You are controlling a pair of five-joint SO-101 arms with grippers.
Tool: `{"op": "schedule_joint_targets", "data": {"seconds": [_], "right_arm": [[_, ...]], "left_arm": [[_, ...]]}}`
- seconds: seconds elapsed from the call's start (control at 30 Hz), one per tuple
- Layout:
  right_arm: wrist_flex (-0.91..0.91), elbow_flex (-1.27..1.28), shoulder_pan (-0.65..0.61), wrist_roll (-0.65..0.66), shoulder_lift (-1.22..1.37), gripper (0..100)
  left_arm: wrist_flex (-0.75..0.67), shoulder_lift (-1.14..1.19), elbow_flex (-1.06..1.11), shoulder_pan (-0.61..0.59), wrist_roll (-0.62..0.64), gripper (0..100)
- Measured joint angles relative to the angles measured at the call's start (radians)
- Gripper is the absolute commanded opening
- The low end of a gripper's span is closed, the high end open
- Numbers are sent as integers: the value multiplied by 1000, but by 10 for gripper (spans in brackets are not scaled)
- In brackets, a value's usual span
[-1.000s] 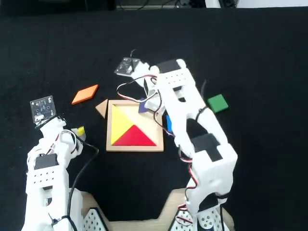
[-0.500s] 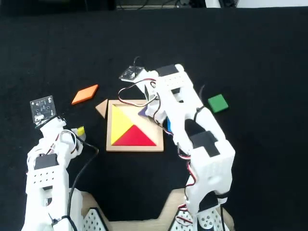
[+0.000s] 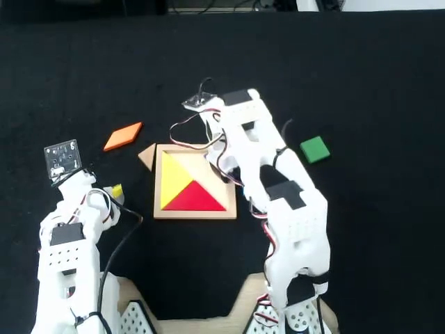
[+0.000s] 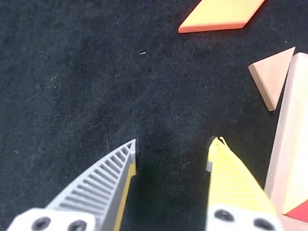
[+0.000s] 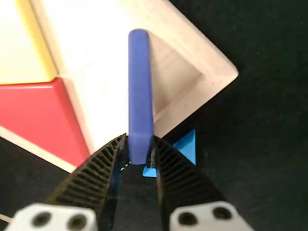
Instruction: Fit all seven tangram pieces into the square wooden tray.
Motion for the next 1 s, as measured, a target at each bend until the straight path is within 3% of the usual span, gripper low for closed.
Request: {"op": "schedule_joint_targets", "data": {"seconds": [0.1,0.2,0.37,0.53,0.67,1.0], "right_arm": [[25,-5,-31,-6,0,258],[26,-5,-72,-6,-2,282],[29,-17,-87,5,2,232],[141,-166,-86,15,2,191],[222,-338,-74,15,2,10],[224,-365,-57,15,20,11]], "left_arm": [[0,0,0,0,0,242],[0,0,0,0,0,242],[0,0,0,0,0,242],[0,0,0,0,0,242],[0,0,0,0,0,242],[0,0,0,0,0,242]]}}
